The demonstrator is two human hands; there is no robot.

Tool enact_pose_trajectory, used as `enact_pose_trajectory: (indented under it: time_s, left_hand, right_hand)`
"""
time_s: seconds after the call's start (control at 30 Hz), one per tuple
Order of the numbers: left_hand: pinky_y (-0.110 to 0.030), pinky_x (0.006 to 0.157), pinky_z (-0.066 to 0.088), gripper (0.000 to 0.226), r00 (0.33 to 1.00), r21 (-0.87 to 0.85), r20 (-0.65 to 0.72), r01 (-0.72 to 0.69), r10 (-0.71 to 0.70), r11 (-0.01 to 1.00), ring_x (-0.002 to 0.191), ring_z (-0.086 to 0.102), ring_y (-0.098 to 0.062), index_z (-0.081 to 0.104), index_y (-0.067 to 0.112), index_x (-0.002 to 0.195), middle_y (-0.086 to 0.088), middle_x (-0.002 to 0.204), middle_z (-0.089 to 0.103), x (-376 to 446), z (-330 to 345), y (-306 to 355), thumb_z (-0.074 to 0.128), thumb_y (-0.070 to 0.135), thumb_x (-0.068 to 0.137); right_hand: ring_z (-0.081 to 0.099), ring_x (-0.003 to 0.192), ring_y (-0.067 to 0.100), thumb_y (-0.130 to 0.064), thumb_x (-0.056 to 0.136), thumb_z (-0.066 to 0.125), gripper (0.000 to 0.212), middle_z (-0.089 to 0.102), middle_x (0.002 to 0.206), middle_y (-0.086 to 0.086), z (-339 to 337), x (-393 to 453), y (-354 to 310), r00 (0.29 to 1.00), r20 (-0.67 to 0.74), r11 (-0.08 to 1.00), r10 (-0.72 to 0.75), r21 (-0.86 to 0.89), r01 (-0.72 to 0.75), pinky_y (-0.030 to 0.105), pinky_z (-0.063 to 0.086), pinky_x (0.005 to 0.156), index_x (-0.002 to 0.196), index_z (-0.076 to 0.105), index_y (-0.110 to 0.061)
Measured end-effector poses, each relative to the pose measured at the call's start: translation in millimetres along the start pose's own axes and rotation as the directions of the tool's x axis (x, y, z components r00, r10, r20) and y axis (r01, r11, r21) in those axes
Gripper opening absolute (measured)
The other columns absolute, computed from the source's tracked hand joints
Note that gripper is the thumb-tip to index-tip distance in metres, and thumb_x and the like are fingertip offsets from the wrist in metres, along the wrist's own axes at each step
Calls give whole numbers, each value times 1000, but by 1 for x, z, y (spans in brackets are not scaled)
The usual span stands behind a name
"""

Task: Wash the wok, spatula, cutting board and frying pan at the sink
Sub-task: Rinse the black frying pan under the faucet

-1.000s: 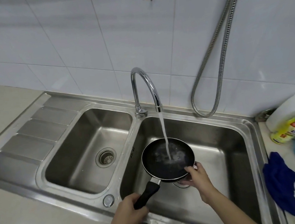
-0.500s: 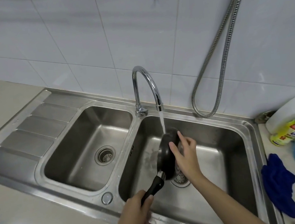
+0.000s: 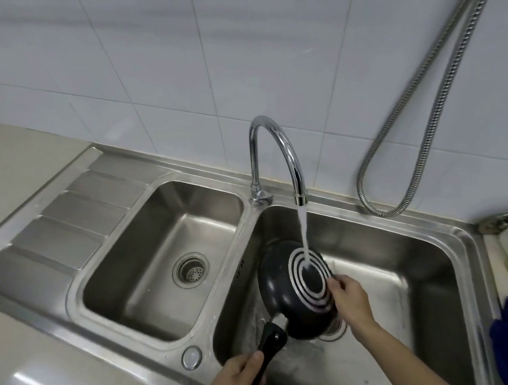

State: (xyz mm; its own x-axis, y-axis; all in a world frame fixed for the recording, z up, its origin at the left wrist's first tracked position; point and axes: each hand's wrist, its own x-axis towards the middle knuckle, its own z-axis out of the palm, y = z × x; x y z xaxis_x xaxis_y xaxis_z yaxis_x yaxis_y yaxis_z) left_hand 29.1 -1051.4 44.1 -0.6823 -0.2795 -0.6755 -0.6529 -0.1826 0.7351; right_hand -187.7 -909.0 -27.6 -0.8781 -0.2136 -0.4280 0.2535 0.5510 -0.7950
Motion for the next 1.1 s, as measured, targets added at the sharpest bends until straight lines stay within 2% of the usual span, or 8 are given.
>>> enact_pose_trajectory:
  time_s: [0.23,0.37,0.47,0.57,0.77,0.9,1.0,1.1]
  left_hand:
    - [-33,92,51,23,992,151,-125,-2,21,989,76,69,-14,70,26,64,-2,69,70,9,-3,-6,66,36,85]
    - [-28,93,50,25,993,139,-114,-9,25,990,80,69,-10,68,36,59,3,70,70,9,-8,1,65,60,67]
    - [-25,85,52,42,994,137,-99,-32,45,990,76,68,-11,68,34,62,1,68,68,10,-12,2,65,75,58]
    - [-25,72,49,27,994,146,-96,-43,58,988,63,61,-12,67,37,61,-2,59,58,11,-11,5,63,36,88]
    - [-16,57,42,21,989,333,-91,-76,112,940,56,57,-6,60,23,73,-1,58,52,14,-17,6,61,37,89]
    - [-15,57,39,20,977,469,-113,-107,180,877,56,52,-2,51,35,73,9,56,50,13,-15,14,68,44,79]
    - [-17,58,39,31,970,576,-119,-107,212,811,58,52,-2,47,36,73,13,58,53,9,-11,20,60,61,60]
    - [-22,59,40,35,964,692,-164,-39,209,721,66,57,-5,47,28,66,5,61,56,5,-3,27,60,60,62]
  right_hand:
    - [62,81,13,-16,92,58,12,67,94,-2,-10,74,-115,862,107,840,-495,-197,506,21,45,73,103,64,-16]
    - [55,98,9,-60,78,64,55,59,111,-8,17,110,-187,675,408,607,-614,-302,735,24,43,87,118,57,-22]
    - [58,86,11,-82,74,44,62,52,93,-14,46,125,-200,549,561,207,-619,-559,803,27,46,74,102,57,-28]
    - [59,78,16,-63,91,38,49,57,90,-5,59,135,-197,417,609,-19,-675,-580,815,24,36,63,87,60,-20]
    - [41,53,-2,-53,96,40,40,42,56,-16,51,137,-189,599,425,417,-679,-448,791,16,28,53,66,46,-28]
    - [62,68,4,-72,84,39,51,65,68,-8,51,136,-182,787,313,733,-531,-296,612,28,48,69,68,63,-30]
    - [66,94,14,-75,83,38,58,72,95,-4,44,128,-181,811,384,811,-441,-217,543,34,48,92,90,71,-27]
    - [61,102,15,-63,87,43,57,67,108,-2,22,94,-185,765,413,764,-494,-214,609,23,44,93,107,68,-16]
